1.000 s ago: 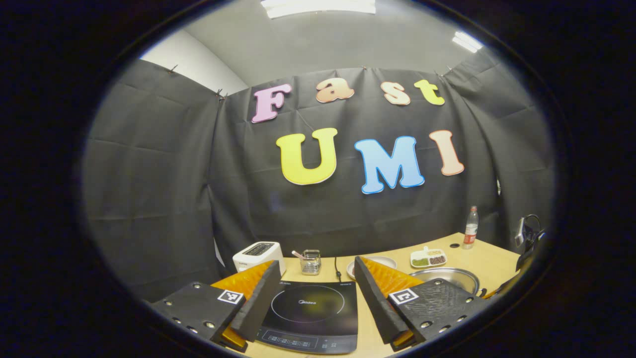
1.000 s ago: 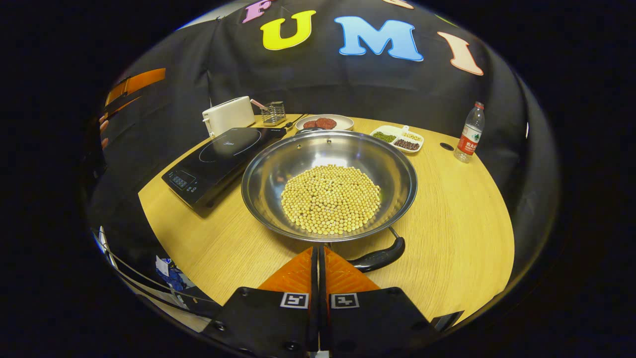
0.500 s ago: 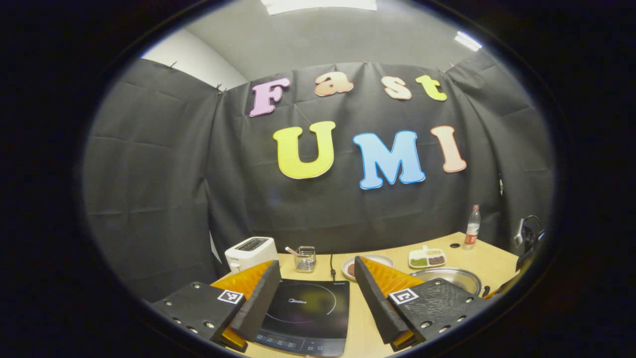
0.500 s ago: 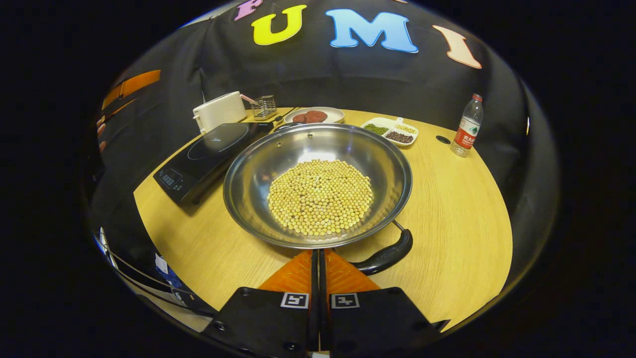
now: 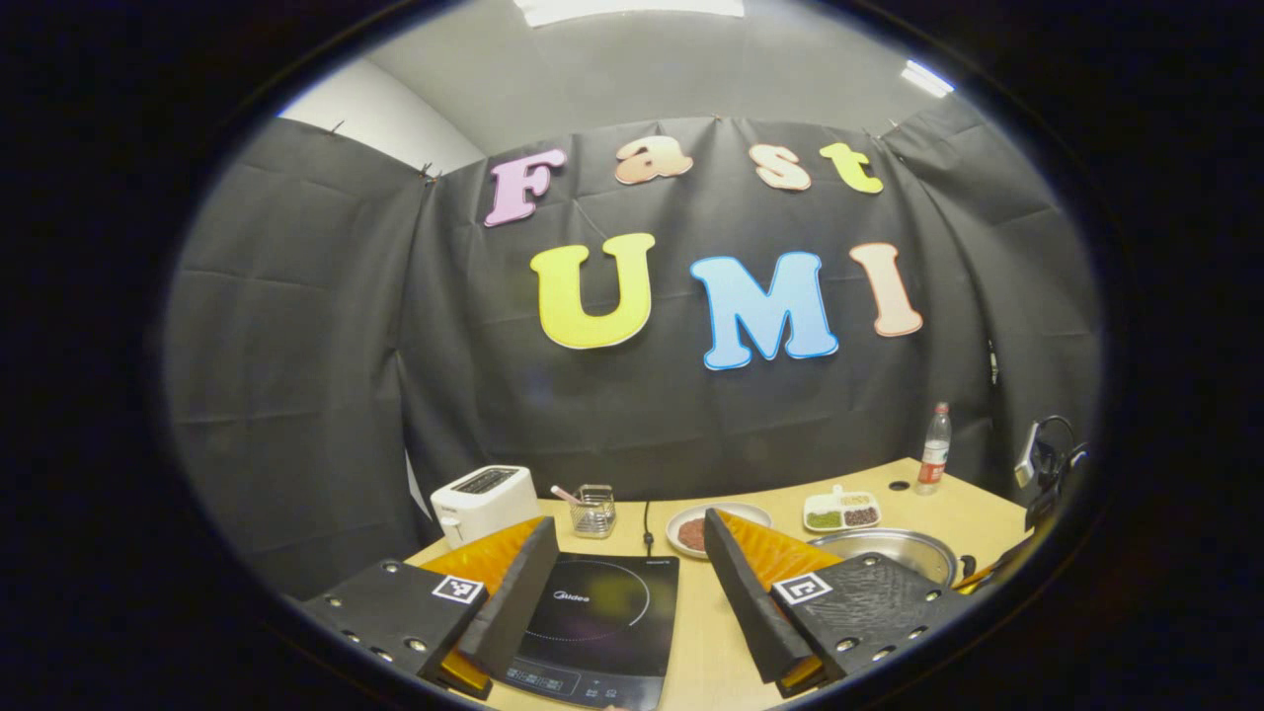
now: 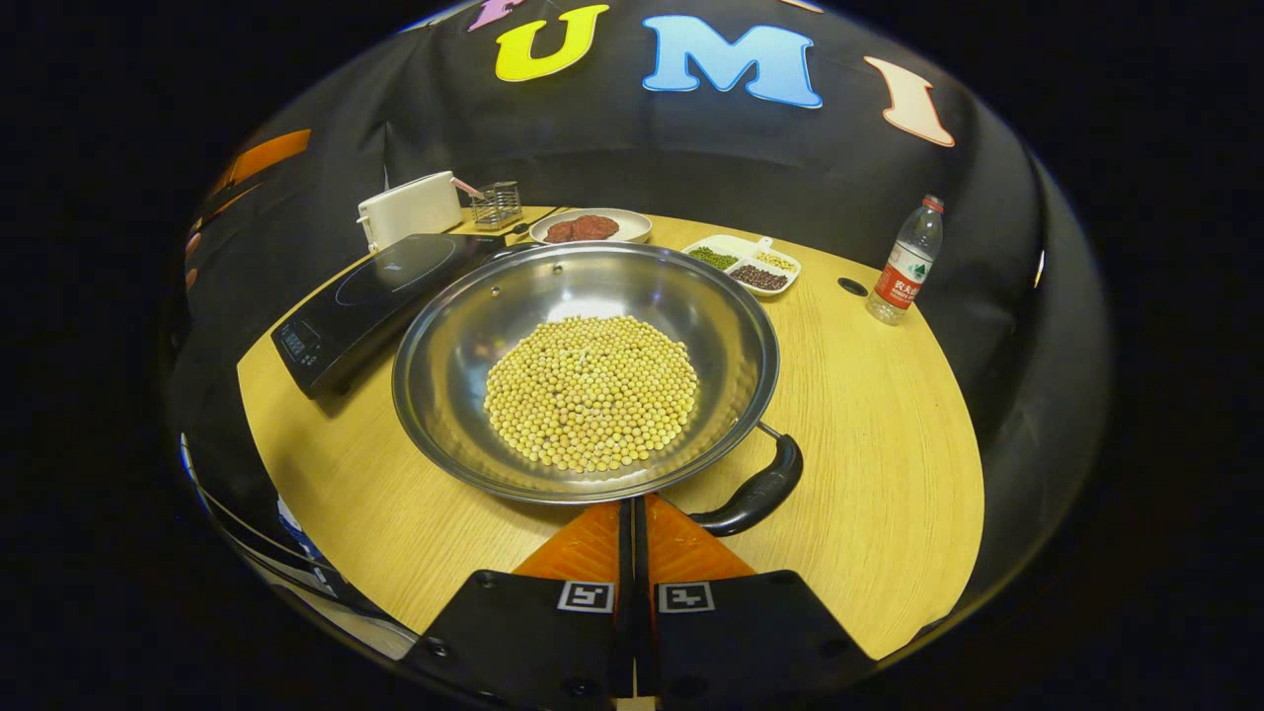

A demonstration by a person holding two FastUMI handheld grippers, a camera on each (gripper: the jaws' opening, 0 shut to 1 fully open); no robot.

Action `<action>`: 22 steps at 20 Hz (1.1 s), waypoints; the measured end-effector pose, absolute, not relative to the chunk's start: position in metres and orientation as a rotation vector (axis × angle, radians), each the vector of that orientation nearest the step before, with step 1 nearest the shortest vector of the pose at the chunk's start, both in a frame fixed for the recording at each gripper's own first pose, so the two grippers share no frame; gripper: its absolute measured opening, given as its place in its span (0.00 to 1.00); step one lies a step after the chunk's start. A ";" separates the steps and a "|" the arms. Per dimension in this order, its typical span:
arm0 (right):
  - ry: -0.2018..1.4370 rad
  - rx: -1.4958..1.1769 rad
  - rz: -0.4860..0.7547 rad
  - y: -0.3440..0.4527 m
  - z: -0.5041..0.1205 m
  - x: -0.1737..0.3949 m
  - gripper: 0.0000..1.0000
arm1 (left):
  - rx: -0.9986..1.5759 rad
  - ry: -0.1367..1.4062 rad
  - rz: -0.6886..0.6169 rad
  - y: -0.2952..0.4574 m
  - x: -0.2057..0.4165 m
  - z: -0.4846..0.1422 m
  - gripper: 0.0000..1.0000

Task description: First push the handle of the pot to place it horizontally, then grasp the pot with both hands and set it on the induction cooktop.

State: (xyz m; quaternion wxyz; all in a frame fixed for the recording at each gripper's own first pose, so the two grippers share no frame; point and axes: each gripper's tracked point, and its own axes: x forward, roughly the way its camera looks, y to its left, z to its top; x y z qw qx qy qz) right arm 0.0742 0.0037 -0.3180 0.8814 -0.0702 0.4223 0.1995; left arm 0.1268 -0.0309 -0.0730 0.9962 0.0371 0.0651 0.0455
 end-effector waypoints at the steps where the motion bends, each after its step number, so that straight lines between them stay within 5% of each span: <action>1: 0.879 -0.150 0.411 0.000 -0.319 0.078 0.02 | 0.073 0.131 0.091 -0.032 0.128 -0.074 0.90; 22: 0.850 -0.141 0.290 -0.043 -0.329 0.168 0.02 | 0.071 0.188 0.163 -0.030 0.133 -0.097 0.90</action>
